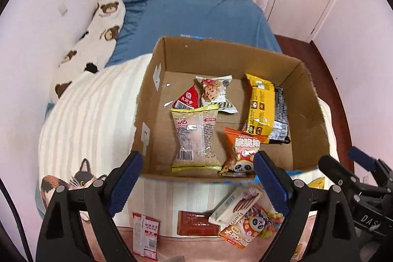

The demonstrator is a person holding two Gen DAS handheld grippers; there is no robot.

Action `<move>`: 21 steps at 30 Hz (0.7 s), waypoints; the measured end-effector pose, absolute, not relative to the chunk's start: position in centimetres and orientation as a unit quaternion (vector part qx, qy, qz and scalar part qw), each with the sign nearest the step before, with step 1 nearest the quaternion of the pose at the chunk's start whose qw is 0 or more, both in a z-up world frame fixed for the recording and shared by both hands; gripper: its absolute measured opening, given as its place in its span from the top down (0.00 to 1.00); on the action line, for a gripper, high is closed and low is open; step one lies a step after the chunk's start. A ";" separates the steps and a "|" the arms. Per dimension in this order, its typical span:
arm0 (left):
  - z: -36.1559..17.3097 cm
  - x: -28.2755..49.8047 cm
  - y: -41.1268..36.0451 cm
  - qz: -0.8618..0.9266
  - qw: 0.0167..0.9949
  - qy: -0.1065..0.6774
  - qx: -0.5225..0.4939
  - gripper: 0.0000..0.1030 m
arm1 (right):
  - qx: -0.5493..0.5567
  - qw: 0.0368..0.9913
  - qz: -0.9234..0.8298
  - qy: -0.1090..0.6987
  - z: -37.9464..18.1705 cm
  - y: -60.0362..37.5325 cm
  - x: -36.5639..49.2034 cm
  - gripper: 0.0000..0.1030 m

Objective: Organize snacks
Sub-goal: 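Carry both bags into the cardboard box and release them, then grasp the red-white spicy strip pack with the left tool while the right tool grasps the panda-print bag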

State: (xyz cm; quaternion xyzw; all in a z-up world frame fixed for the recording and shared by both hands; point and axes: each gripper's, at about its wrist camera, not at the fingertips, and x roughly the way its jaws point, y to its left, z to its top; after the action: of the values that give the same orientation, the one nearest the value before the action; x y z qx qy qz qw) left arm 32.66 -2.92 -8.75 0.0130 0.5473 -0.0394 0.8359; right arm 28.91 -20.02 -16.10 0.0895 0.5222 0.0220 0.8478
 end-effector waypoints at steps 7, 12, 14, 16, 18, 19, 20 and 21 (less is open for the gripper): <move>-5.5 29.0 -3.3 -0.047 0.860 0.508 0.022 0.11 | 0.076 0.873 0.014 0.482 -12.7 -19.7 25.2 0.05; -3.3 26.9 -3.1 -0.051 0.873 0.485 0.015 0.11 | 0.089 0.881 0.019 0.464 -10.8 -19.9 22.8 0.05; -2.8 26.2 -2.9 -0.051 0.875 0.482 0.011 0.11 | 0.098 0.881 0.023 0.461 -10.3 -19.9 21.9 0.05; -2.7 25.2 -2.3 -0.050 0.874 0.483 0.003 0.11 | 0.118 0.875 0.031 0.468 -10.5 -20.1 20.9 0.05; -3.1 24.3 -1.6 -0.043 0.871 0.489 0.002 0.11 | 0.137 0.864 0.034 0.484 -11.7 -20.3 20.1 0.05; -3.6 23.9 -1.0 -0.037 0.868 0.494 -0.001 0.11 | 0.146 0.857 0.034 0.492 -12.4 -20.4 19.8 0.05; -4.3 23.5 -0.4 -0.031 0.865 0.501 -0.003 0.11 | 0.162 0.846 0.038 0.507 -13.7 -20.5 19.4 0.05; -5.3 23.1 0.4 -0.020 0.859 0.511 -0.003 0.11 | 0.177 0.835 0.041 0.520 -15.0 -20.6 19.2 0.05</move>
State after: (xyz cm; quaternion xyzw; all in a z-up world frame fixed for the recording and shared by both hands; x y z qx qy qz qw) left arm 23.10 0.35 -5.31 -0.0025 0.5108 -0.0204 0.8595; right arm 19.17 -20.60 -15.04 0.1766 0.5198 0.0413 0.8348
